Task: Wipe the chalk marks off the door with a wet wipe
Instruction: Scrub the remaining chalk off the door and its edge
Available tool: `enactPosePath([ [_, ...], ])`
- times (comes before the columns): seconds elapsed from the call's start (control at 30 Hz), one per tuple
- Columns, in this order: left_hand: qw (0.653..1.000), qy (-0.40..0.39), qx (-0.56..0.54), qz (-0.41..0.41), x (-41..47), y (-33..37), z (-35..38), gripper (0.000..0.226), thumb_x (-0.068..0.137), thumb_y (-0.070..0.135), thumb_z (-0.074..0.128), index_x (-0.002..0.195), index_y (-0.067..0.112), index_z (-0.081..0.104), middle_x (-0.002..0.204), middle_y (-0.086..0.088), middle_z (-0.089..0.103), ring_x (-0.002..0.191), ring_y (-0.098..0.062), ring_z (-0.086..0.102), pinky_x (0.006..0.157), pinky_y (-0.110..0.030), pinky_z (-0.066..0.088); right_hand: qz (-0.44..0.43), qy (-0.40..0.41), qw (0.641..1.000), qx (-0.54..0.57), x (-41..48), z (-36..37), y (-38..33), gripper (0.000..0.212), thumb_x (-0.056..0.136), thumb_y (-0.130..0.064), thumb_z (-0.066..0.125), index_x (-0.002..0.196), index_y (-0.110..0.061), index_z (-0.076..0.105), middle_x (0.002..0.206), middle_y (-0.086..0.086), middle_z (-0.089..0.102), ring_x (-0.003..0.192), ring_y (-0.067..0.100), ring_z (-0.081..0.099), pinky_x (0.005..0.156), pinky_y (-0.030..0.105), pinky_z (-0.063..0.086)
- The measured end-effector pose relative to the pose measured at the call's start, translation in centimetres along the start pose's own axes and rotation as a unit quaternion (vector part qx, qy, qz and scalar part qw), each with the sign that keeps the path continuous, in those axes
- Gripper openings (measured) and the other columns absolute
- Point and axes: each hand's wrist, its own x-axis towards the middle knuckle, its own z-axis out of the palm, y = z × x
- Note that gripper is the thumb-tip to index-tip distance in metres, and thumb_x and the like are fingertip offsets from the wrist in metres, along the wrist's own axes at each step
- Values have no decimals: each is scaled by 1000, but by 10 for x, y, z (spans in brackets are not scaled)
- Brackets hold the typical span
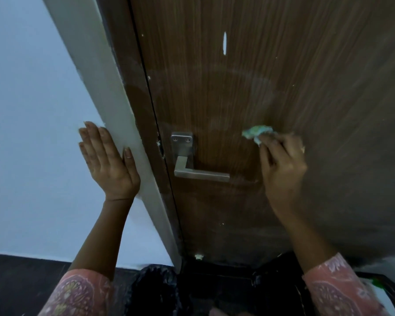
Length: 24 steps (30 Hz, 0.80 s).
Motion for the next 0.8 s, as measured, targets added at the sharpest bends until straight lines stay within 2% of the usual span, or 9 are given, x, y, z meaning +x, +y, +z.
enactPosePath([
  [0.17, 1000, -3, -5, 20, 1, 2, 0, 56, 103, 21, 29, 152, 11, 3, 138, -33, 26, 148, -17, 1, 121, -36, 7, -15, -142, 990, -12, -58, 14, 10, 15, 76, 13, 70, 89, 6, 71, 80, 20, 65, 73, 34, 58, 70, 39, 50],
  [0.23, 1000, 1, -6, 17, 0, 2, 1, 54, 104, 22, 28, 152, 13, 3, 138, -32, 27, 148, -16, 1, 121, -35, 7, -21, -197, 980, -34, -67, 16, 11, 18, 72, 12, 74, 87, 4, 72, 85, 18, 66, 76, 34, 60, 68, 37, 54],
  [0.3, 1000, 4, -7, 15, -1, 2, 2, 54, 104, 24, 27, 152, 14, 3, 138, -31, 27, 148, -15, 2, 121, -35, 8, -24, -214, 976, -41, -63, 15, 11, 19, 71, 10, 75, 88, 1, 72, 86, 15, 66, 78, 31, 60, 66, 33, 54],
  [0.37, 1000, 0, -6, 16, -2, 1, 2, 54, 104, 24, 27, 152, 14, 3, 139, -30, 25, 148, -15, 1, 121, -35, 7, -24, -183, 982, -29, -47, 11, 5, 18, 73, 9, 73, 90, 1, 72, 85, 16, 65, 77, 30, 60, 69, 33, 49],
  [0.47, 1000, -5, -4, 11, -3, 0, 3, 53, 104, 23, 27, 151, 7, 10, 140, -30, 23, 148, -16, 1, 121, -35, 7, -23, -61, 998, 8, -4, 6, -7, 14, 80, 6, 65, 93, 4, 70, 81, 20, 63, 79, 26, 53, 76, 30, 41],
  [0.57, 1000, -3, -7, 9, -3, -1, 4, 52, 103, 22, 28, 150, 4, 13, 139, -31, 24, 148, -16, 1, 121, -36, 7, -40, 13, 999, 27, 33, 7, -19, 15, 85, 5, 61, 98, 3, 69, 82, 20, 61, 81, 21, 49, 78, 28, 41],
  [0.63, 1000, -2, -8, 11, -3, -2, 4, 55, 103, 21, 29, 152, 9, 7, 139, -32, 24, 148, -17, 1, 121, -36, 7, -58, -20, 998, 34, 37, 12, -29, 15, 86, 4, 61, 98, 4, 69, 83, 20, 62, 82, 23, 51, 78, 29, 42],
  [0.73, 1000, -2, -7, 14, -2, -2, 3, 56, 103, 22, 29, 152, 13, 3, 140, -31, 24, 148, -17, 1, 121, -36, 7, -96, -141, 985, 6, 17, 18, -34, 16, 81, 7, 67, 96, 6, 71, 88, 20, 65, 82, 33, 60, 74, 34, 51],
  [0.8, 1000, -4, -6, 14, -2, -1, 3, 56, 103, 22, 28, 152, 14, 3, 140, -30, 23, 148, -16, 1, 121, -35, 6, -86, -196, 977, 1, 6, 15, -30, 19, 78, 9, 69, 96, 6, 70, 91, 20, 65, 83, 36, 61, 72, 36, 56],
])
